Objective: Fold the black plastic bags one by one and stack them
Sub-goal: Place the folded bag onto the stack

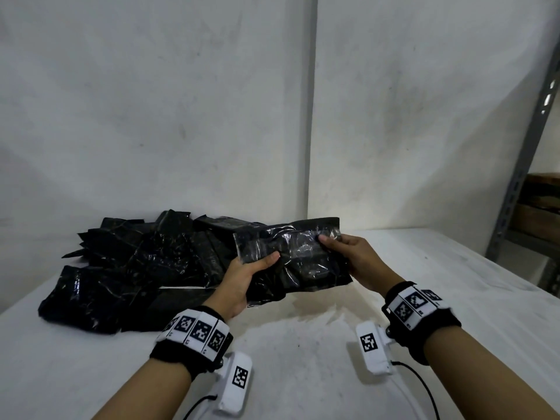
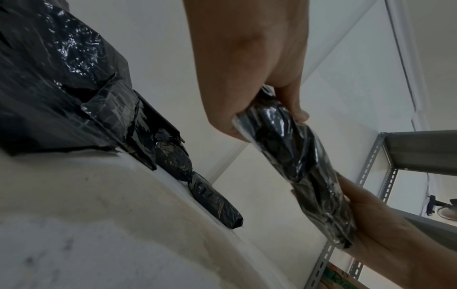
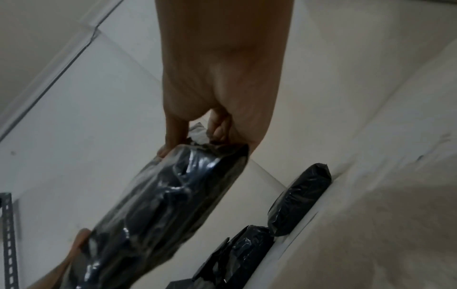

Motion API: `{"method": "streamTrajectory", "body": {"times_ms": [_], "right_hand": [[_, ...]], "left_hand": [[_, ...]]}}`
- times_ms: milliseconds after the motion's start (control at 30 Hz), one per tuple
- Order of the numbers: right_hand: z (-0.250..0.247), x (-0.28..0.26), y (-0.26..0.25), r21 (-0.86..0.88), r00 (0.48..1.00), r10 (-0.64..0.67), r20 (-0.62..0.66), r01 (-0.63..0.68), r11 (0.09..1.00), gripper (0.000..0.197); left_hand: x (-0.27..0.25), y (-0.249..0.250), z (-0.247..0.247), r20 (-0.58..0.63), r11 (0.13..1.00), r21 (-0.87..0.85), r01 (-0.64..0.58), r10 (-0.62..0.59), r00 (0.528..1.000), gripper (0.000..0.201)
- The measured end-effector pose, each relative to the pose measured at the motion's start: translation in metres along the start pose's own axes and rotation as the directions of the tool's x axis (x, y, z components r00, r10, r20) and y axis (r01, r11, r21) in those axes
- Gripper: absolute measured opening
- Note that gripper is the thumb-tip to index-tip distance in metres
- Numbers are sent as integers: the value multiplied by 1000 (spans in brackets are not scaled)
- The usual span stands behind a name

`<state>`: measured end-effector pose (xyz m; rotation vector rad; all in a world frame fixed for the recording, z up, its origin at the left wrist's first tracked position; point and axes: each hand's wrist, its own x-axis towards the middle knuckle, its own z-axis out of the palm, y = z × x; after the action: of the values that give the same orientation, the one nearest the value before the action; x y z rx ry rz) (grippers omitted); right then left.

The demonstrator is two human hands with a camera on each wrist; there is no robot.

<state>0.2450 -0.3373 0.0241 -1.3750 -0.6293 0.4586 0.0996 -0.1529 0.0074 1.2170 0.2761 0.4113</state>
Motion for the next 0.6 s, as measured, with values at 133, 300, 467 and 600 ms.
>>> {"method": "streamTrajectory", "body": {"times_ms": [133, 300, 467, 600], "right_hand": [[-4, 4, 6, 18, 999, 8, -31, -8, 1000, 47], [-3, 4, 10, 58, 991, 79, 108, -86, 995, 43], [-6, 8, 19, -1, 987, 127, 98, -127, 992, 54], [-11, 11, 21, -6, 985, 143, 97, -144, 990, 44]], "left_hand": [[3, 0, 0, 42, 995, -26, 92, -91, 995, 51], [7, -2, 3, 16, 990, -15, 138, -138, 990, 52], [14, -5, 2, -19, 980, 14, 197, -197, 980, 57], [19, -8, 1, 28, 973, -3, 232, -232, 972, 51]]}}
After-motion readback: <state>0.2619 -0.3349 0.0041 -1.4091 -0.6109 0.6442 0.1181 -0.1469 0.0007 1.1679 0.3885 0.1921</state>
